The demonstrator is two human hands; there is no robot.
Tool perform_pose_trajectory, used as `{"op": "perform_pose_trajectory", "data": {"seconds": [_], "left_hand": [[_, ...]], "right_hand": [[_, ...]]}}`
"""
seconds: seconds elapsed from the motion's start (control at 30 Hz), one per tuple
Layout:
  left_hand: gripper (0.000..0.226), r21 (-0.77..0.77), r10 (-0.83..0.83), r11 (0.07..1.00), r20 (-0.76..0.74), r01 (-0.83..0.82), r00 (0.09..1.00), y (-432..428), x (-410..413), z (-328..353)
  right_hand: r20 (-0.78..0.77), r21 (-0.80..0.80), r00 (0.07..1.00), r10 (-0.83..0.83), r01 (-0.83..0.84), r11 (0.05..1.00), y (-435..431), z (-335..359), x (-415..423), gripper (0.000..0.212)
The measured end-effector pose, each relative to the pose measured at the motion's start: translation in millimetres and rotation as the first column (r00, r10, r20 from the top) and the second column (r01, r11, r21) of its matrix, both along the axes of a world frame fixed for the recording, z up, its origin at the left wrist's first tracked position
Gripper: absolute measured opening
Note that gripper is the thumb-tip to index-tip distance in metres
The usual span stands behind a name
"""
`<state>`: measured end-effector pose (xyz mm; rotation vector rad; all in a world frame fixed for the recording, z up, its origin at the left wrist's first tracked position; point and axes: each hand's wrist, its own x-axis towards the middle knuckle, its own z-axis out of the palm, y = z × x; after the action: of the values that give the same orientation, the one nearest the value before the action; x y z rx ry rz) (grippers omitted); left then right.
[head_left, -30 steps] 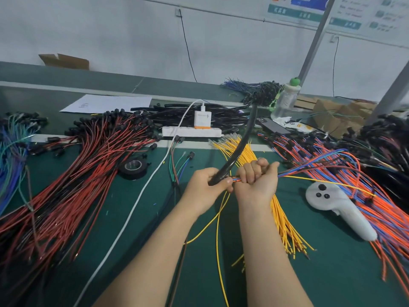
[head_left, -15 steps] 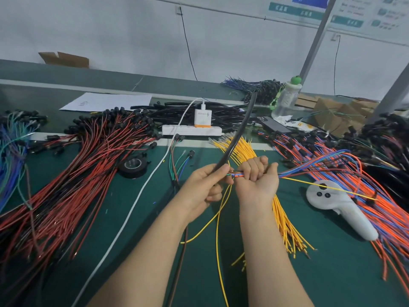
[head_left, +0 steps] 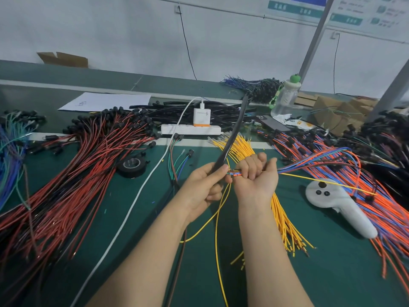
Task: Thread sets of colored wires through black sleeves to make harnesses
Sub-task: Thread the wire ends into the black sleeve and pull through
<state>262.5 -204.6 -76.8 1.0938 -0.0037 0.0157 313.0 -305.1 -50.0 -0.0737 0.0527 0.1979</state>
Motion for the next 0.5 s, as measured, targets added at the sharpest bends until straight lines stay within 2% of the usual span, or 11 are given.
{"op": "perform_pose_trajectory", "data": {"seconds": [0.17, 0.33, 0.5], "left_hand": [[0.011, -0.008, 0.011, 1.0, 0.023, -0.011, 1.0, -3.4, 0.9, -1.7], [0.02, -0.112, -0.071, 0.991, 0.056, 0.077, 0.996, -1.8, -0.1, -2.8], [0.019, -0.017, -0.059, 0.998, 0.107, 0.061, 0.993, -0.1, -1.2, -0.6]], "right_hand": [[0.003, -0.021, 1.0, 0.018, -0.018, 1.0, 3.6, 0.0, -2.3, 0.048], [0.006, 0.1, 0.999, 0.053, -0.053, 0.994, 2.2, 1.3, -1.4, 0.054], [0.018, 0.152, 0.997, 0.069, -0.071, 0.986, 6.3, 1.4, -3.2, 0.049]]}}
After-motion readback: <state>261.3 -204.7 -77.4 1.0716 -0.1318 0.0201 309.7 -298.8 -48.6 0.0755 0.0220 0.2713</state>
